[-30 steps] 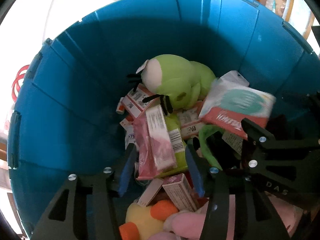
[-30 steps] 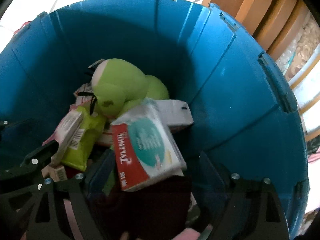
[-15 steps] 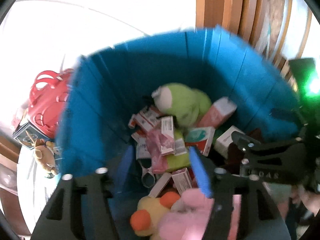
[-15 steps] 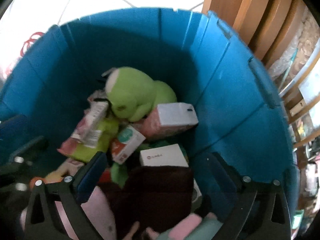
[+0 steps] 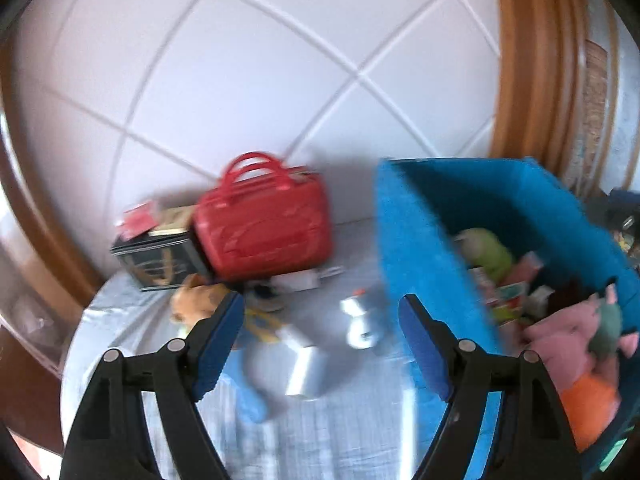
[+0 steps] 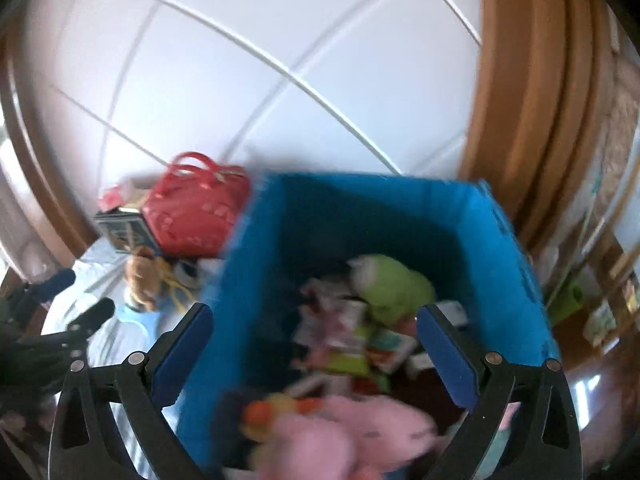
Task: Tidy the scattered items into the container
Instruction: 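Withdraw both grippers from the crate toward the bed, then grasp the white medicine box with left gripper while right grasps the white tube, then carry the box and tube over the blue crate and open both grippers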
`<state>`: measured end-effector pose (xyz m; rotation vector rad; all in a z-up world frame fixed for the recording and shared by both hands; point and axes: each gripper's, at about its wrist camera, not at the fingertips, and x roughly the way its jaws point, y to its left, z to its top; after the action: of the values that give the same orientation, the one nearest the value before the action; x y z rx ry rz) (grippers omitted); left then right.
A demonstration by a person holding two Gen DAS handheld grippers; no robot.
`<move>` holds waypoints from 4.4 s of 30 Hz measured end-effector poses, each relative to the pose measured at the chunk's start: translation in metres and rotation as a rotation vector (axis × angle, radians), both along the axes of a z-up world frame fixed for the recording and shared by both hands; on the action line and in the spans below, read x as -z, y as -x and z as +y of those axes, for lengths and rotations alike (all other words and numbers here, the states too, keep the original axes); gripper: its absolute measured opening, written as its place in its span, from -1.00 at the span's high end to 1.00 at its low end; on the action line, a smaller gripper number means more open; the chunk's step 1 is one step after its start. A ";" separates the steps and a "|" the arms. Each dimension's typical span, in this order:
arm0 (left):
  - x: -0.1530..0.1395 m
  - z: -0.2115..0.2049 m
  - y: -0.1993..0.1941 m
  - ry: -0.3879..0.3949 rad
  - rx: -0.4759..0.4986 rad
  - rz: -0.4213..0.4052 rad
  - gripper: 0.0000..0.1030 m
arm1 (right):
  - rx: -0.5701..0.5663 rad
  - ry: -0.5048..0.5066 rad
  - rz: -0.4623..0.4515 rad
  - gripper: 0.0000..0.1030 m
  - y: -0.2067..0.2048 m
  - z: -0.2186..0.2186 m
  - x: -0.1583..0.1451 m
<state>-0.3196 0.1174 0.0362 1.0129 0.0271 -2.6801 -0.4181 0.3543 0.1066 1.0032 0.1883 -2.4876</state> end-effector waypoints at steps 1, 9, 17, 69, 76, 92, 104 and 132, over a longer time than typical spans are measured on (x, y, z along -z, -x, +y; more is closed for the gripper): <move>0.003 -0.022 -0.009 0.006 -0.009 -0.001 -0.54 | -0.007 0.006 0.011 -0.99 -0.010 -0.018 -0.003; 0.055 -0.177 -0.073 0.030 -0.063 -0.060 -0.55 | -0.045 0.078 0.044 -1.00 -0.080 -0.171 0.011; 0.155 -0.244 -0.064 -0.085 -0.076 -0.202 -0.55 | 0.003 -0.042 -0.104 -0.99 -0.081 -0.256 0.127; 0.369 -0.099 0.158 -0.160 0.071 -0.252 0.21 | 0.261 -0.061 -0.364 0.11 0.024 -0.192 0.397; 0.357 -0.105 0.129 -0.123 0.086 -0.208 0.50 | 0.256 -0.065 -0.311 0.12 0.013 -0.195 0.388; 0.244 -0.126 -0.009 -0.031 0.076 -0.040 0.50 | 0.132 0.008 -0.178 0.13 -0.037 -0.229 0.318; 0.095 -0.094 -0.081 0.053 0.139 0.230 0.50 | 0.072 0.070 0.098 0.13 -0.139 -0.224 0.133; 0.094 0.274 0.165 -0.016 0.273 -0.239 0.50 | 0.098 -0.248 -0.075 0.13 0.108 0.131 0.126</move>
<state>-0.4849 0.3909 -0.0575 1.4274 -0.1475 -2.7765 -0.5261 0.4852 -0.0196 1.2299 0.4426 -2.5543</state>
